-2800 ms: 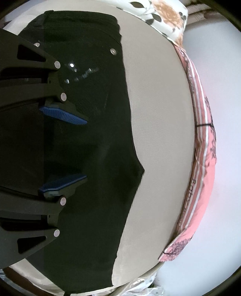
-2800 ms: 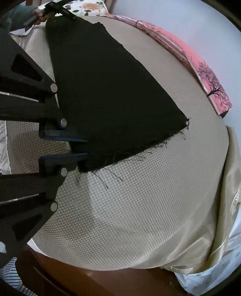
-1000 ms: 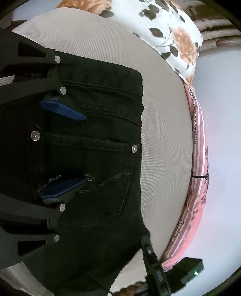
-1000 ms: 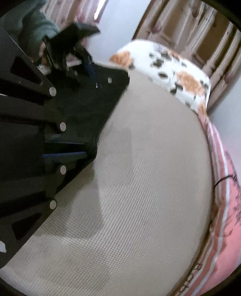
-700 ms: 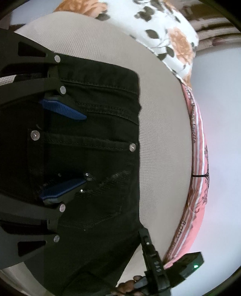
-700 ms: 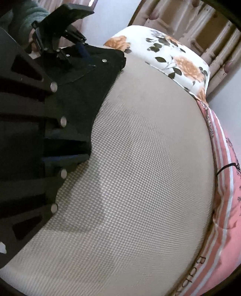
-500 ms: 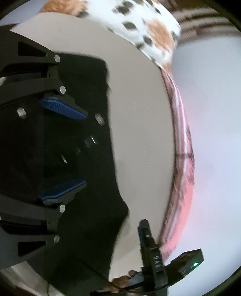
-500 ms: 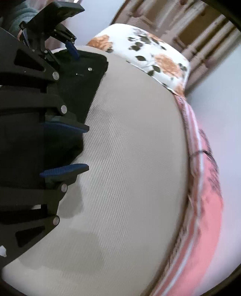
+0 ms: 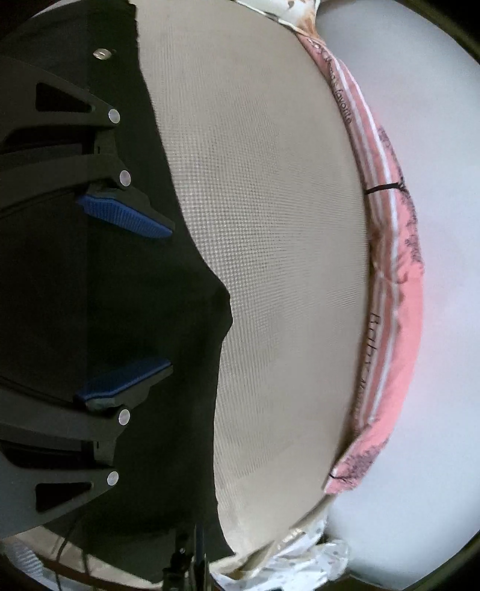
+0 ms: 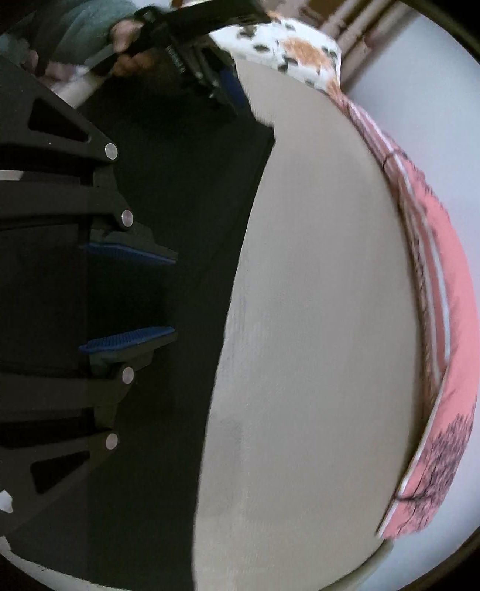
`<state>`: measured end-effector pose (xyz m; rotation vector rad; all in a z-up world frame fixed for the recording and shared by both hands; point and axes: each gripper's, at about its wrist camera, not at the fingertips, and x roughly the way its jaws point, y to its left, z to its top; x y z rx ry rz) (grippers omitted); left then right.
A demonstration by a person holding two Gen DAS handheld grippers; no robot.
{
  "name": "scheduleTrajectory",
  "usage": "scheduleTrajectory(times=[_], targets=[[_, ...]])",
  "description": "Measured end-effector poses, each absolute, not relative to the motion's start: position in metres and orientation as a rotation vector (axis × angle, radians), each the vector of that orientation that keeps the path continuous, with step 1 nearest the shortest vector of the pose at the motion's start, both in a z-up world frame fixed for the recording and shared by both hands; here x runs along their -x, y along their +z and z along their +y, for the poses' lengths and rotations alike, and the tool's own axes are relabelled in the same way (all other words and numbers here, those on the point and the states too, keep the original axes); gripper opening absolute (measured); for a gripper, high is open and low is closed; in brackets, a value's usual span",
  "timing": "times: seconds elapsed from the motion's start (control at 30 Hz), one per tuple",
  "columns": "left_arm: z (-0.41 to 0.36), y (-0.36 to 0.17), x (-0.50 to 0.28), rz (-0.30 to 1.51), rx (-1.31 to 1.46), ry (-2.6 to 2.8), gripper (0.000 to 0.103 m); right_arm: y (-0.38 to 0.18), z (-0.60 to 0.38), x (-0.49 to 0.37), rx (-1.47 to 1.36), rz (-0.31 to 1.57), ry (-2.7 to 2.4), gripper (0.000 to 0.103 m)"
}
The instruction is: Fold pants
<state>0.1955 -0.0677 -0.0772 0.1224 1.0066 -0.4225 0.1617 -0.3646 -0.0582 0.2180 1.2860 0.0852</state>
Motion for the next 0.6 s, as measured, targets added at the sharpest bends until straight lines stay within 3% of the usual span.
scheduleTrajectory(times=[0.23, 0.3, 0.6], targets=[[-0.072, -0.098, -0.211, 1.013, -0.185, -0.398, 0.071, -0.072, -0.36, -0.174, -0.125, 1.188, -0.034, 0.032], [-0.073, -0.099, -0.212, 1.008, -0.202, -0.378, 0.08, -0.076, -0.368, -0.18, -0.166, 1.178, -0.034, 0.034], [-0.07, -0.095, -0.207, 1.034, -0.179, -0.341, 0.08, -0.077, -0.369, -0.187, -0.196, 1.183, -0.041, 0.039]])
